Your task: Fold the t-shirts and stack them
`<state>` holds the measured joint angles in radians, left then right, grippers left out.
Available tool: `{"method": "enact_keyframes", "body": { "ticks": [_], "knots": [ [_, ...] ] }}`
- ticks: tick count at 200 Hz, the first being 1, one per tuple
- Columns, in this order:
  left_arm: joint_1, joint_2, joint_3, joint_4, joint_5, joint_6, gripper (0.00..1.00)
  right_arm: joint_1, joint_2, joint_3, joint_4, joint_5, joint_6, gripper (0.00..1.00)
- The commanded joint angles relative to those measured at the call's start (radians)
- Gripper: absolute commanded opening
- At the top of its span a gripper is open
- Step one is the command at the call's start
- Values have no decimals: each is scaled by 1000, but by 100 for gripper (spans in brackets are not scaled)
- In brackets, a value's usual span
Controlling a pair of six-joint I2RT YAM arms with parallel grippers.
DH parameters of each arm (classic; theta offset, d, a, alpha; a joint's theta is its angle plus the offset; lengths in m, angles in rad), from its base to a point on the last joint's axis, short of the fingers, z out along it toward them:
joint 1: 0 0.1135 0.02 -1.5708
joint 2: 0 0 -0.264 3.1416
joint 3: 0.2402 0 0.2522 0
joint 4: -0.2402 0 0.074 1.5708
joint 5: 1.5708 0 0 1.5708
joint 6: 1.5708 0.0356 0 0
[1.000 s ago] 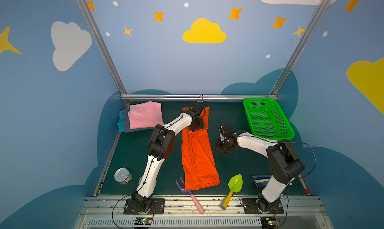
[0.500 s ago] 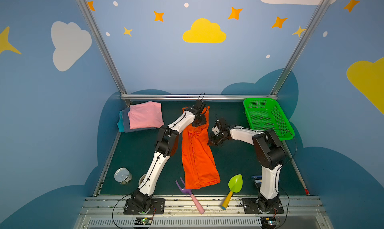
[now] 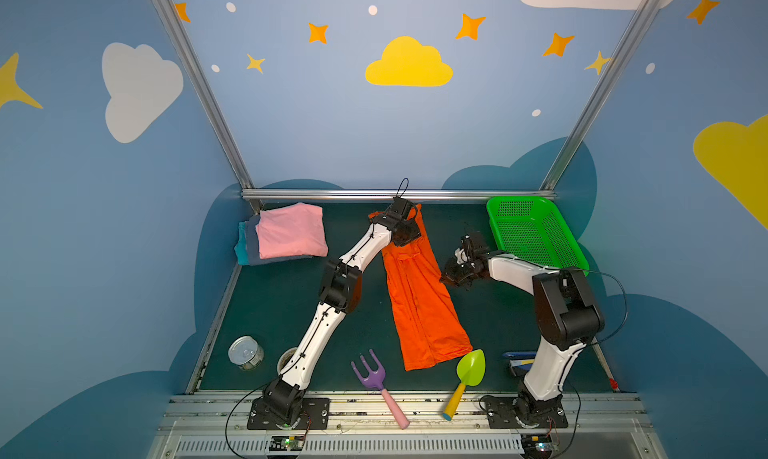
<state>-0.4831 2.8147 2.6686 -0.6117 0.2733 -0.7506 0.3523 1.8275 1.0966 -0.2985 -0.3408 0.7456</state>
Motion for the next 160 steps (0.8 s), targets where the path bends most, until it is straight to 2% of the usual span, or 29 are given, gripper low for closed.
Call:
{"method": "enact_keyframes", "body": {
  "ticks": [1,26,51,66,82,112,124,142,160],
  "knots": [
    [10,50,11,14,63,-59,58,22,-42,-54,-48,42,21,23],
    [5,-8,20,17,133,-65,70,66,-94,-59,-110,97,4,33],
    [-10,-142,-6,-71,140,-1,71,108,-215,-89,-225,237,-16,40],
    [-26,-285,-102,-111,111,61,71,106,-302,-113,-312,306,-19,45],
    [-53,-490,-332,-90,46,107,71,98,-382,-139,-402,349,-31,51],
    [-100,-929,-945,76,-55,93,74,87,-473,-192,-507,312,-47,49],
    [-126,-1074,-1152,99,-132,72,74,88,-506,-227,-512,272,-50,48],
    [-189,-1229,-1389,85,-198,43,70,88,-539,-268,-520,233,-49,47],
    [-278,-1284,-1546,54,-221,-9,67,88,-549,-296,-524,203,-52,47]
  ]
}}
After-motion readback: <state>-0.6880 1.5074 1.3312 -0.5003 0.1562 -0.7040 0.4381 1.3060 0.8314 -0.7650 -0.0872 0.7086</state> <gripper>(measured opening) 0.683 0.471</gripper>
